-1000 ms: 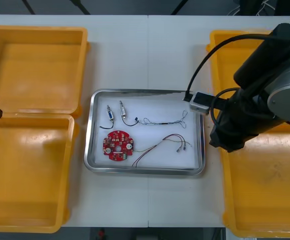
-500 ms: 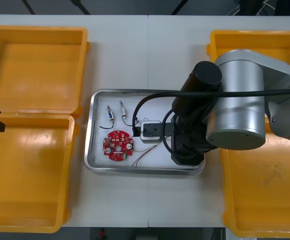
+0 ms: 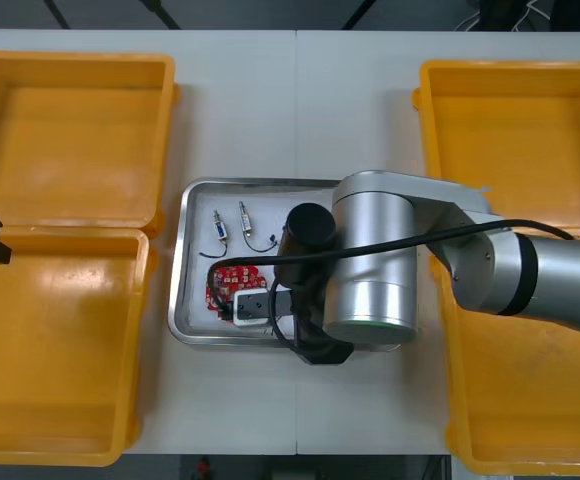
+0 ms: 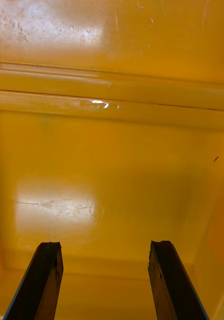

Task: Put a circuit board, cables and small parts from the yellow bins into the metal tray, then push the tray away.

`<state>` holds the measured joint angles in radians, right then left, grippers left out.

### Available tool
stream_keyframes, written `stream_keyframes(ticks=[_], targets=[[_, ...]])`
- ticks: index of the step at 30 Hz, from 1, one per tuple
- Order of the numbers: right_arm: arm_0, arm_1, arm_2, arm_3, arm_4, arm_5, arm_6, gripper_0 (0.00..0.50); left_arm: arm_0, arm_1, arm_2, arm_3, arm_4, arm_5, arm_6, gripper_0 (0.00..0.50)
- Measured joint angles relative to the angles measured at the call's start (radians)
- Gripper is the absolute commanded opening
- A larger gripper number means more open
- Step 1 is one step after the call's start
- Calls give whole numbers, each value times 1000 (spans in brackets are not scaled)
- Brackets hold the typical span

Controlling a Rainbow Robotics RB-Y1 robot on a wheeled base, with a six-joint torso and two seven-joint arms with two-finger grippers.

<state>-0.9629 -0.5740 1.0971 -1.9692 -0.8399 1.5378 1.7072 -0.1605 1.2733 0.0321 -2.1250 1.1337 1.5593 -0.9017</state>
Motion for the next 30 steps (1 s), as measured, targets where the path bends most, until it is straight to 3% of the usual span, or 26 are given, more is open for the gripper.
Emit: stream_keyframes(ticks=[7,30], targets=[[0,58,46,46,45,-4,-10,500,0,0,0,-2,0,0,0,500],[103,73,72,49,227,-35,-61,500,0,0,0,-3,0,0,0,500]])
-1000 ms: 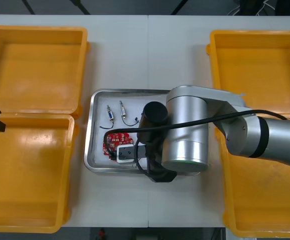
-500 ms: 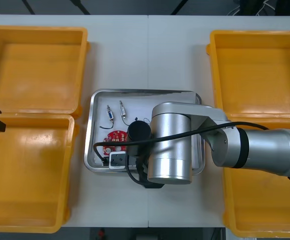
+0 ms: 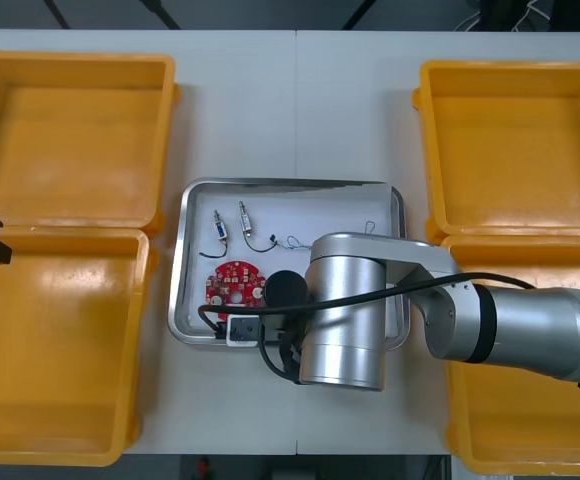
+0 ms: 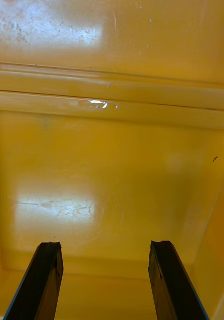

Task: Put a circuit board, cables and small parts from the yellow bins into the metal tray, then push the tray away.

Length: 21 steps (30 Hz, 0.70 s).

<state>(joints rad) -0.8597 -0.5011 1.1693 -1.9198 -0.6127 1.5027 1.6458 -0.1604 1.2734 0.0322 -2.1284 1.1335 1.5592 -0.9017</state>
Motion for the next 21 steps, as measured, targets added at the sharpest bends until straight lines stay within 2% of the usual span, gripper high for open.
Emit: stream_keyframes(ticks=[4,6,7,8,15,21], targets=[[8,0,14,1,28,0,-1,500,0,0,0,0,0,0,0,500],[12,0,17,2,34,0,-1,389,0,0,0,0,0,0,0,500],[14,0,18,2,35,0,-2,230,0,0,0,0,0,0,0,500],[14,0,19,2,36,0,-4,153,0,0,0,0,0,0,0,500],[16,1,26,2,73,-1,-7,11,0,0,0,0,0,0,0,500],[16,1,26,2,123,-1,-12,0,0,0,0,0,0,0,0,500]])
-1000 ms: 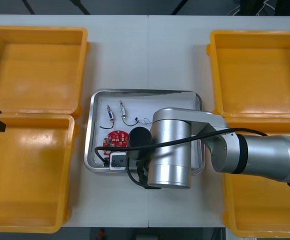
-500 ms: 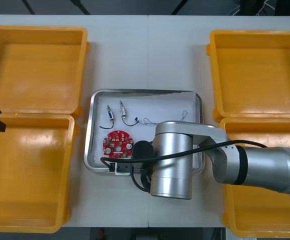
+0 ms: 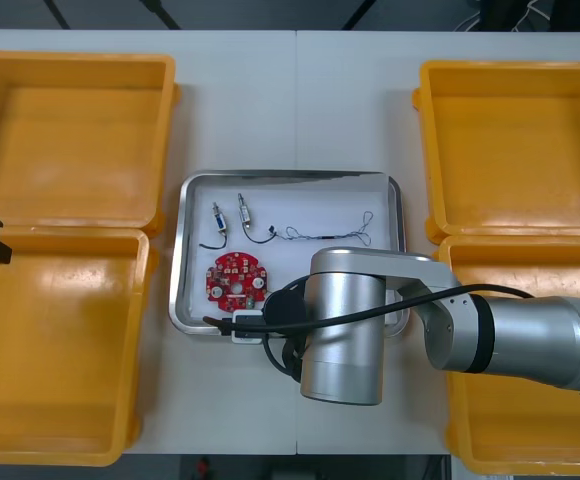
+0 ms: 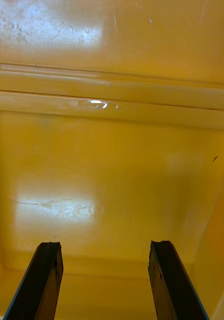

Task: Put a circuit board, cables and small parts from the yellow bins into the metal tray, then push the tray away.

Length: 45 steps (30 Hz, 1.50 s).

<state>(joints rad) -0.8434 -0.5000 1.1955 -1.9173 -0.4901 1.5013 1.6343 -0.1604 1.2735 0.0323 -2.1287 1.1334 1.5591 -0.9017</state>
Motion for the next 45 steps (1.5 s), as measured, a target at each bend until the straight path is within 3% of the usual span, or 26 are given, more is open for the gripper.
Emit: stream_keyframes(ticks=[5,11,26,34,45], targets=[[-16,-3,0,0,-2,0,-26,0,0,0,0,0,0,0,0,500],[-78,-26,2,1,-55,-1,-33,0,0,0,0,0,0,0,0,500],[-228,-70,9,37,-75,-17,-57,0,0,0,0,0,0,0,0,500],[-329,-70,12,149,-169,-68,-57,0,0,0,0,-1,0,0,0,500],[-400,-70,26,290,-212,-223,-36,0,0,0,0,-1,0,0,0,500]])
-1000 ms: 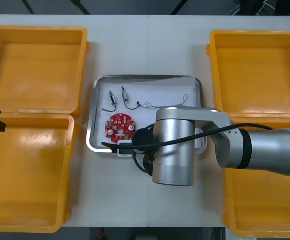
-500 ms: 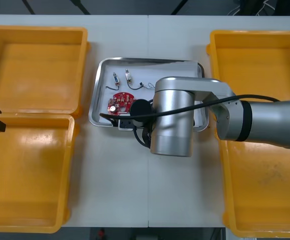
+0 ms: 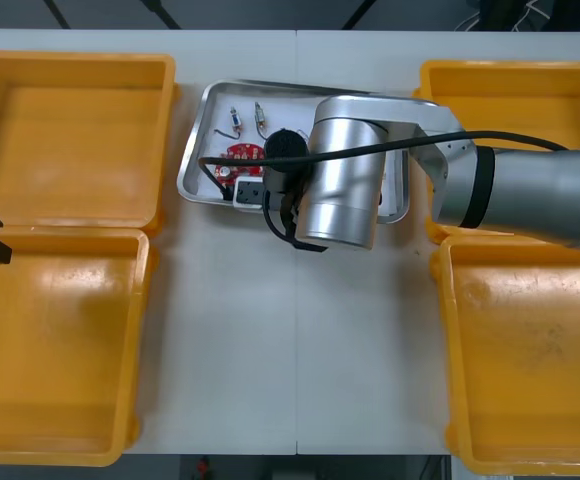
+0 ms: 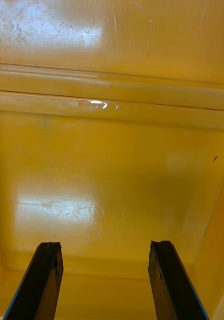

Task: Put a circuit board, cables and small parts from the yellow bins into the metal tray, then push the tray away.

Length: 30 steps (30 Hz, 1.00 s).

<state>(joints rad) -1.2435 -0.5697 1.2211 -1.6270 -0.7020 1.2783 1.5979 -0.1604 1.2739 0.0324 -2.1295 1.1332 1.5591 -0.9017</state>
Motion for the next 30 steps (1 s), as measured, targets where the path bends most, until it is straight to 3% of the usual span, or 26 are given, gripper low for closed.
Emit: stream_keyframes(ticks=[12,30], targets=[[-59,0,98,161,15,-244,77,0,0,0,0,0,0,0,0,500],[-134,-5,196,320,38,-520,136,0,0,0,0,0,0,0,0,500]])
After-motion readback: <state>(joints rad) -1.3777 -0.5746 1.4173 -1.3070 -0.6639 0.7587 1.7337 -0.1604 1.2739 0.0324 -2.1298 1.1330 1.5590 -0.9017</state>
